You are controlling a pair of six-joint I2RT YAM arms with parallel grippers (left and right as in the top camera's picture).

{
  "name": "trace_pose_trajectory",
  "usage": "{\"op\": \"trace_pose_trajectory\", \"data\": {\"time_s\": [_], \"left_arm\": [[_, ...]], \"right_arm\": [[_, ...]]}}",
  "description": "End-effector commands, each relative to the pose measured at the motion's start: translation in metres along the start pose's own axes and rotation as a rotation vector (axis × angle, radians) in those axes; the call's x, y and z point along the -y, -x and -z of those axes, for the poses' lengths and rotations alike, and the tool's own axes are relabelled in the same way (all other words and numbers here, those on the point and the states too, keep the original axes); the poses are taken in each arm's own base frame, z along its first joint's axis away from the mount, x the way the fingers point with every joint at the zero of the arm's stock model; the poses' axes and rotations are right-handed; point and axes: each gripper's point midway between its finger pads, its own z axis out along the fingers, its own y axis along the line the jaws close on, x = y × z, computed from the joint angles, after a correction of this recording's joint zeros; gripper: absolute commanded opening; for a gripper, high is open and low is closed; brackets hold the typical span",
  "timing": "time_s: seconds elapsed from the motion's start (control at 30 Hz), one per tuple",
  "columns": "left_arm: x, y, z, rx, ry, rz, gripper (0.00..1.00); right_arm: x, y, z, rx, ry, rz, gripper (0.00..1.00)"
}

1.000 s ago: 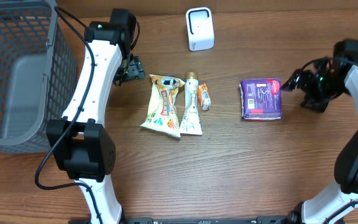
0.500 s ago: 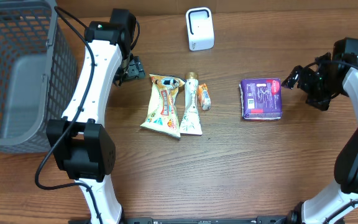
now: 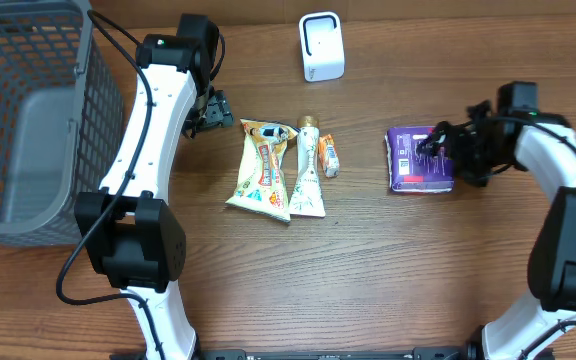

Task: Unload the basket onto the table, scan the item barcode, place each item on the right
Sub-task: 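Rotate the held box and set it down flat right of the orange package, then release the box and withdraw the right gripper up and right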

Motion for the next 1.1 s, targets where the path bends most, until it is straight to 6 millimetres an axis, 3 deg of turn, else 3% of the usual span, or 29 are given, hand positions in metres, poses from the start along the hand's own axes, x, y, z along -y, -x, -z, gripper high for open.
{"op": "trace_pose_trajectory", "data": {"time_s": [0.0,0.2,0.47,0.73,1.07], "left_arm": [[0.004,-0.001,-0.001,-0.002,0.000,0.006,1.00],[0.004,-0.001,-0.001,-0.002,0.000,0.006,1.00],[0.004,-0.001,-0.001,-0.002,0.000,0.006,1.00],[0.004,-0.001,-0.001,-0.002,0.000,0.006,1.00],[0.004,-0.001,-0.001,-0.002,0.000,0.006,1.00]], "right_arm": [[-0.028,-0.009,-0.004,-0.012,0.046,0.053,0.96],[-0.047,-0.013,-0.009,-0.021,0.058,0.104,0.96],[-0.068,0.006,0.018,0.011,0.059,0.129,0.97],[-0.038,0.042,0.045,0.134,-0.078,0.048,1.00],[-0.024,0.053,0.051,0.176,-0.123,0.030,1.00]]}}
